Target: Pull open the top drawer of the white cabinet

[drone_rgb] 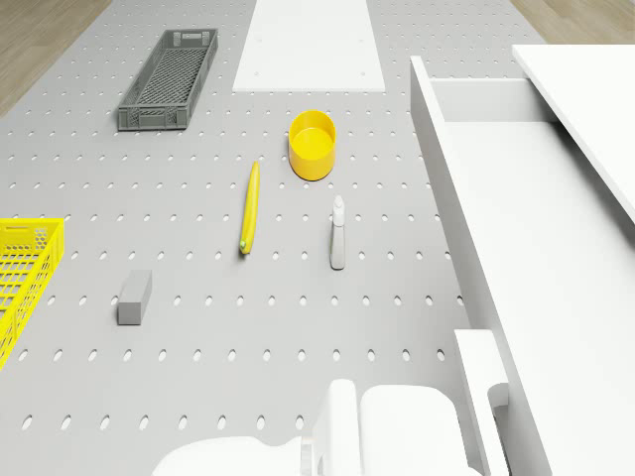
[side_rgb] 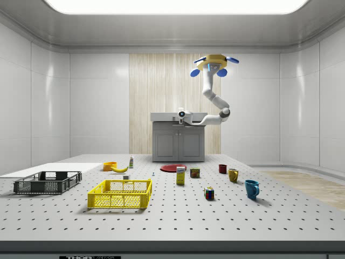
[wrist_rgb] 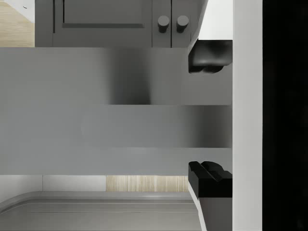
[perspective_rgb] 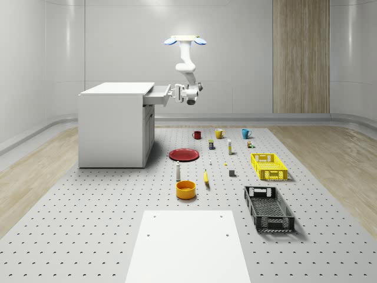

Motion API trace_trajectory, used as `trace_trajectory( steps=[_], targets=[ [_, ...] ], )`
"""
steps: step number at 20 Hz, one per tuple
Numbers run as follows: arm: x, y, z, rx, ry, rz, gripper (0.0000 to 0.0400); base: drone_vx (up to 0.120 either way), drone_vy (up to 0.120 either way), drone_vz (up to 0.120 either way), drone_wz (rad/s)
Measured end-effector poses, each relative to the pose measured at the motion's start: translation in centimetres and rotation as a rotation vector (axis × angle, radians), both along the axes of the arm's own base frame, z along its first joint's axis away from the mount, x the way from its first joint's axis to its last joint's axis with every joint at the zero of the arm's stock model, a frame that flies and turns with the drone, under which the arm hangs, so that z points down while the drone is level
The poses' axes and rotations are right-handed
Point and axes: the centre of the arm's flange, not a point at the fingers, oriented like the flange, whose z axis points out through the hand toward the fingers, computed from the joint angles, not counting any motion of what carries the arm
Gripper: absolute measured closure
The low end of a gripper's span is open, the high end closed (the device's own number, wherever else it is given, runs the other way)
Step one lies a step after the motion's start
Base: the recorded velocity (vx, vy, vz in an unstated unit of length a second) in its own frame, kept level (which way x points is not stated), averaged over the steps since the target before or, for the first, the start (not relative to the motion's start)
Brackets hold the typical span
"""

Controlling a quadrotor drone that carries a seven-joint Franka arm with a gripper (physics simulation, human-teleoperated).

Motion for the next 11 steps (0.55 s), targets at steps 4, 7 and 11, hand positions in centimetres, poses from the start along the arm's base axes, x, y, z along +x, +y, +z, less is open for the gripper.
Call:
trace_trajectory(
  steps=[4,7,11],
  targets=[
    [0.0,-0.41,0.03,0.001,0.001,0.0,0.0105,0.0,0.12,0.0,0.0],
    [0.0,-0.55,0.04,0.001,0.001,0.0,0.01,0.0,0.12,0.0,0.0],
    [0.0,-0.64,0.04,0.001,0.001,0.0,0.0097,0.0,0.01,0.0,0.0]
  ],
)
